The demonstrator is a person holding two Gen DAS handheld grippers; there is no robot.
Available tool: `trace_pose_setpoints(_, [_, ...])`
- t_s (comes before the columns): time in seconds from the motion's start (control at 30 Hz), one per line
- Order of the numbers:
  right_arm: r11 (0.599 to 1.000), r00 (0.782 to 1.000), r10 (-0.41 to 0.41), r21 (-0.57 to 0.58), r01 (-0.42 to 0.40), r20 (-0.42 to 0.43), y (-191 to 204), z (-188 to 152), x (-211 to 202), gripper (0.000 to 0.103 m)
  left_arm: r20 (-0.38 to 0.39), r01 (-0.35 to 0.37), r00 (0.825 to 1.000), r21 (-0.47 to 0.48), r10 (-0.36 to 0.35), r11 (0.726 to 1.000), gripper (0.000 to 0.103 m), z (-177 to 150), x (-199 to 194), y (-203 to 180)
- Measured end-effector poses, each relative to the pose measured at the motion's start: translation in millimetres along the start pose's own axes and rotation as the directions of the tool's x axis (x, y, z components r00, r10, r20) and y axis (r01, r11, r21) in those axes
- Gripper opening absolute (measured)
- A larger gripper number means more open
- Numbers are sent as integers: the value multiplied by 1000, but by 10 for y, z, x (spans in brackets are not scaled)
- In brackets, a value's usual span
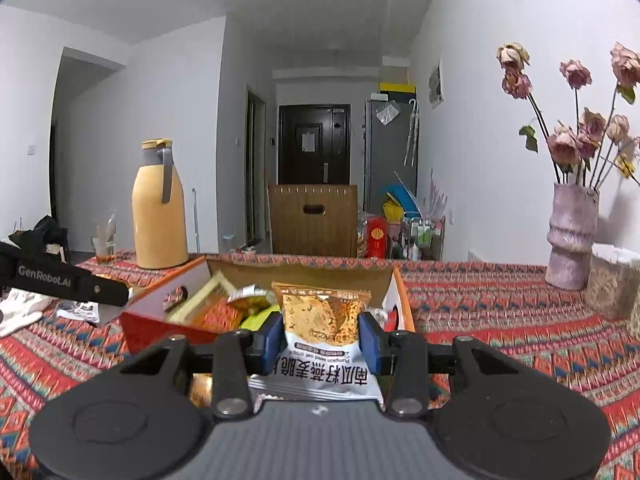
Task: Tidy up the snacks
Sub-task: 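Carry both cracker packets over the box and open both tools to drop them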
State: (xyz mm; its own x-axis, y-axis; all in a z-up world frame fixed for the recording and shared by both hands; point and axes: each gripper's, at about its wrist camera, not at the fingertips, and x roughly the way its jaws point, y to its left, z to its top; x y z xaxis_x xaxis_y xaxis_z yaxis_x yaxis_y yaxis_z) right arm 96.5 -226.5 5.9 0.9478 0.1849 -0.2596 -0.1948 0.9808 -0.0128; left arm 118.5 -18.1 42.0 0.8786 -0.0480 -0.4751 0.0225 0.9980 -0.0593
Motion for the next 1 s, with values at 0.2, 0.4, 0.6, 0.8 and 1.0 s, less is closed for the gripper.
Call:
trace_pose_setpoints(0.2, [1000, 1000, 1, 0, -1, 11, -6, 229, 332, 40, 36, 2, 999, -28, -1, 1000, 44, 268, 183, -9])
trace_pose_setpoints(0.4, [1000, 1000, -7, 3, 7, 8, -13, 408, 705, 40, 38, -12, 999, -57, 14, 998, 44, 498, 479, -38])
trace_pose_setpoints(0.6, [1000, 1000, -15, 20, 15, -18, -57, 437, 1100, 40, 18, -24, 1000, -80, 26, 996, 44, 594, 854, -51])
trace_pose_setpoints(0.8, [998, 998, -23, 59, 26, -52, -162, 306, 1351, 40, -4, -53, 999, -94, 53, 994, 44, 473, 1161, 0])
trace_pose_setpoints(1.0, [997, 997, -4, 77, 9, -72, -197, 227, 1399, 40, -36, -64, 997, -90, 61, 994, 44, 398, 1298, 55])
